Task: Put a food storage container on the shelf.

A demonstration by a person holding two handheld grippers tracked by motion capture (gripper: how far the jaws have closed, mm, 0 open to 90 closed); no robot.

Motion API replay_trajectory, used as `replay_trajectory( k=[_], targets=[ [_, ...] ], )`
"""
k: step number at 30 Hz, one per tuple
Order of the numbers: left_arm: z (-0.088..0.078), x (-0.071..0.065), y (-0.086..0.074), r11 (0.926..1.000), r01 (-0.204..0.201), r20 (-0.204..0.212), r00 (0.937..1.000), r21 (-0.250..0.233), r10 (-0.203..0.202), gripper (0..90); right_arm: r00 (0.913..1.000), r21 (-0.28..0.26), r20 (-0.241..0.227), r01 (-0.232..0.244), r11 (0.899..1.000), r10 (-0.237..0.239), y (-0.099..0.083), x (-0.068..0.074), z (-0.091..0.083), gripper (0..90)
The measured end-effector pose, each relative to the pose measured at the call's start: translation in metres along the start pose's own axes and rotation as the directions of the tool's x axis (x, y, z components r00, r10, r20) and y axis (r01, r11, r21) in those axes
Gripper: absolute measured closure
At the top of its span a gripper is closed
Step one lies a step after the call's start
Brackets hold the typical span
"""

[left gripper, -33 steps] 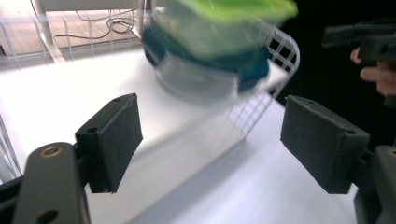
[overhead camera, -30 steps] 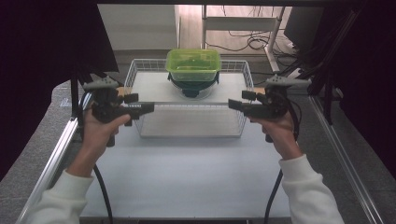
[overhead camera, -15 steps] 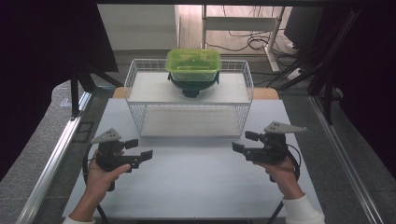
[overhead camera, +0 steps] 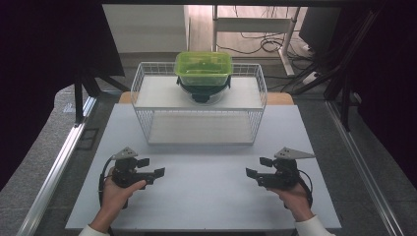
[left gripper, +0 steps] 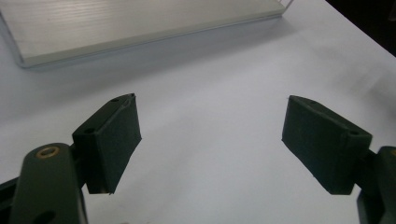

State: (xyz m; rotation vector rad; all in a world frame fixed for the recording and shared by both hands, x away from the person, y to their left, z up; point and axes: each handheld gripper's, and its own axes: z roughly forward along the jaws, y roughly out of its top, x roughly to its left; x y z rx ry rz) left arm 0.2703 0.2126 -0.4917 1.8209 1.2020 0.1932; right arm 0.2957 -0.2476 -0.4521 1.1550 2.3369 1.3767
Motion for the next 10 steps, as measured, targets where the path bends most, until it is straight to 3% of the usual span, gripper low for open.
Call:
replay_trajectory(
  k=[8, 10],
  targets=[
    [0.0032, 0.0028, 0.0003, 0.9999, -0.015, -0.008, 0.9999, 0.006, 0.015, 17.1, 1.0, -0.032, 0.003, 0.008, 0.999, -0.008, -0.0005, -0.0026, -0.0029, 16.3],
    [0.0047, 0.0064, -0.0005, 0.9998, -0.017, -0.028, 0.9995, 0.01, 0.017, 16.6, 1.0, -0.038, 0.006, 0.005, 0.999, -0.004, -0.0011, -0.0057, -0.0026, 15.5]
  ],
)
